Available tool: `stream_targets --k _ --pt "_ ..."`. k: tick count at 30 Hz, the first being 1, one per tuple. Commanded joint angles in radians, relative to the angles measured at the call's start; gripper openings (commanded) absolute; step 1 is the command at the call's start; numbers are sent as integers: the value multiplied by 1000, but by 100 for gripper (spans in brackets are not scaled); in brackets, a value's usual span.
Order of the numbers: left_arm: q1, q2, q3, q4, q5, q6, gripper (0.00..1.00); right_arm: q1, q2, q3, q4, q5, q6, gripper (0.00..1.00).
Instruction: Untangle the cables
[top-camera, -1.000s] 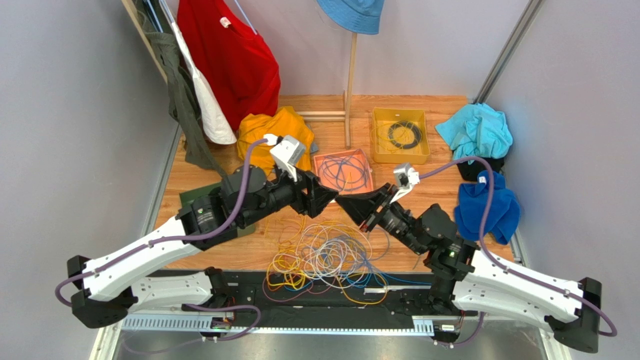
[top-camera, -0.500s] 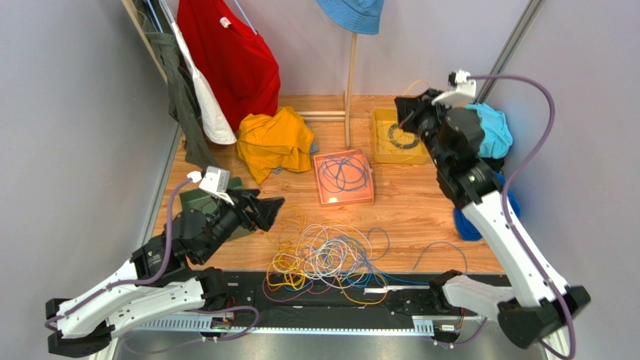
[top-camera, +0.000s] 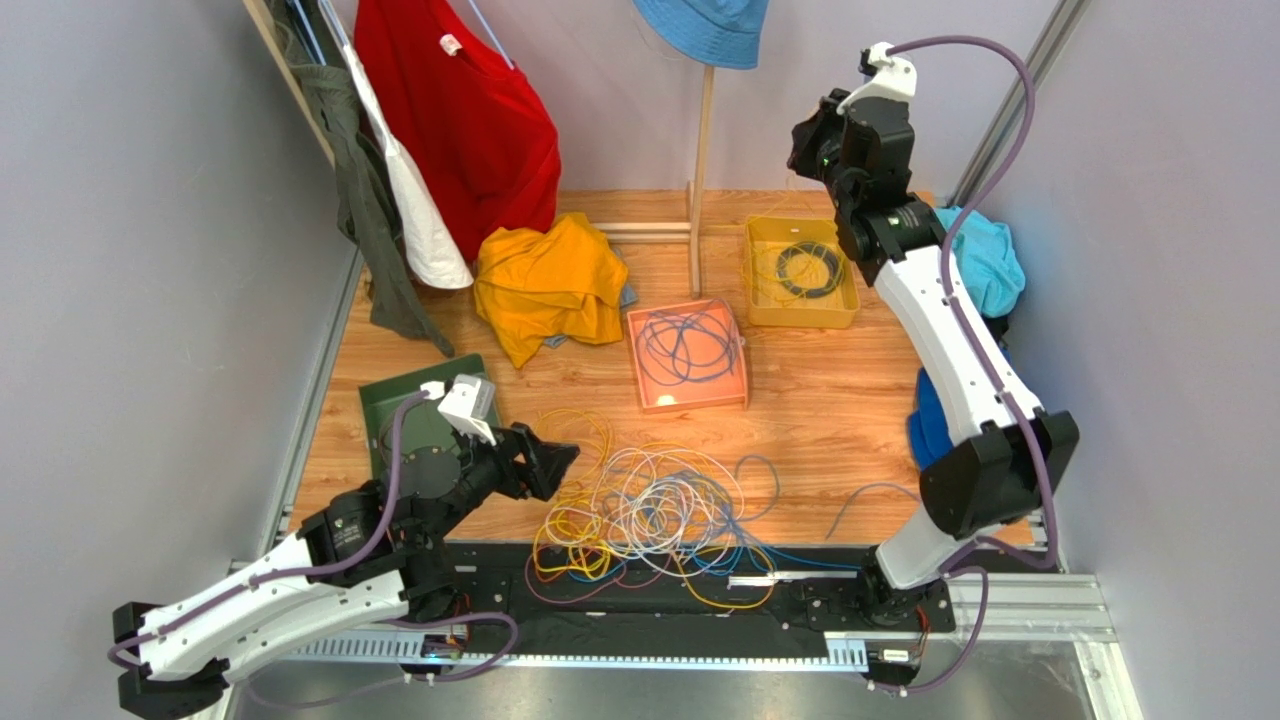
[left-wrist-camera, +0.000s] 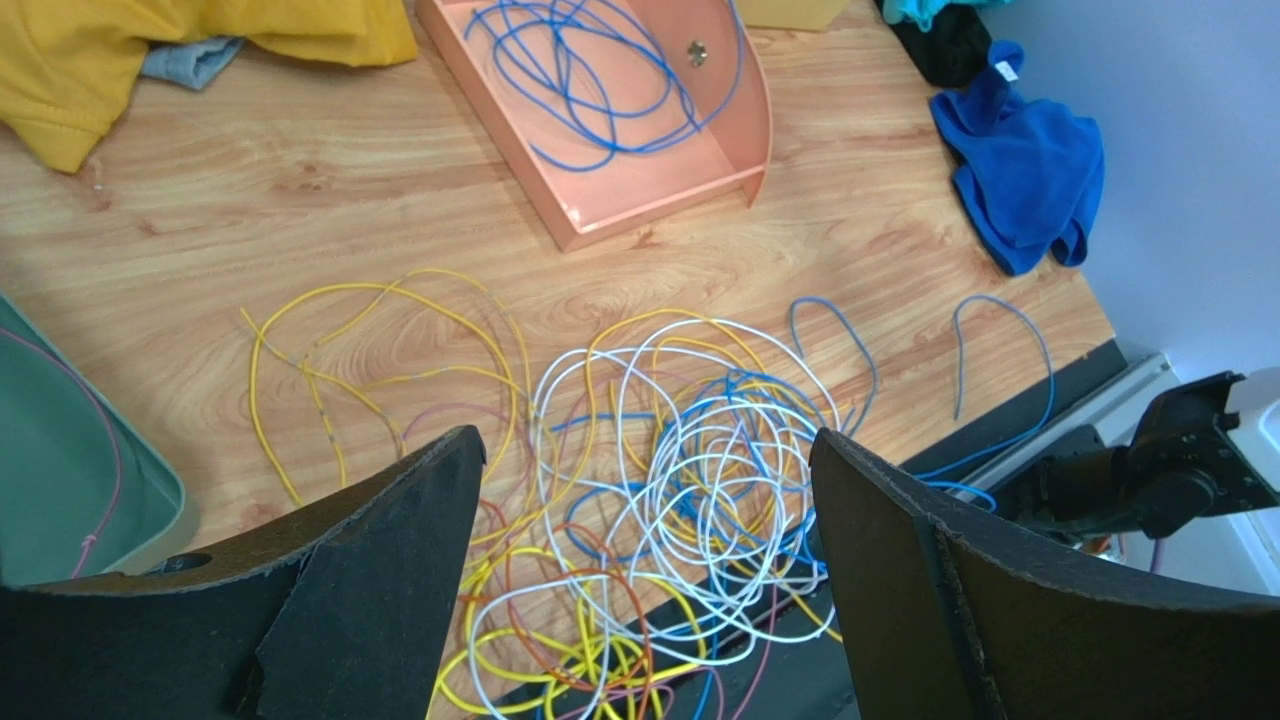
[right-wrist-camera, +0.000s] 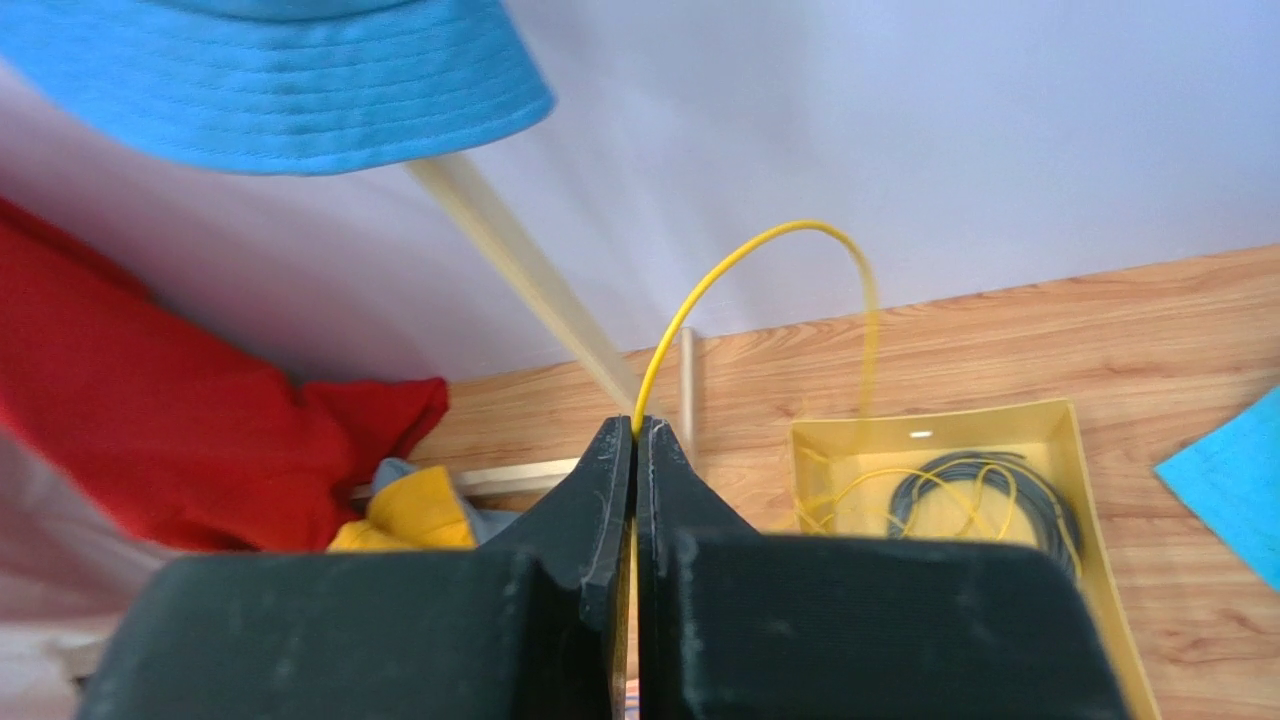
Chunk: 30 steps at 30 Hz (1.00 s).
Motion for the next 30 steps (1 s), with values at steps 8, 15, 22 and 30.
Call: stream_targets --k 8,15,22,30 --pt "-2 -2 -35 35 14 8 89 -21 157 160 46 47 -77 0" --pt "-2 35 -48 66 23 10 89 -33 211 224 49 62 -113 0" --pt "-2 67 -71 111 48 -10 89 -70 220 128 84 56 -103 0" --pt "-2 93 -85 116 45 -14 89 -91 294 -29 196 9 -71 0"
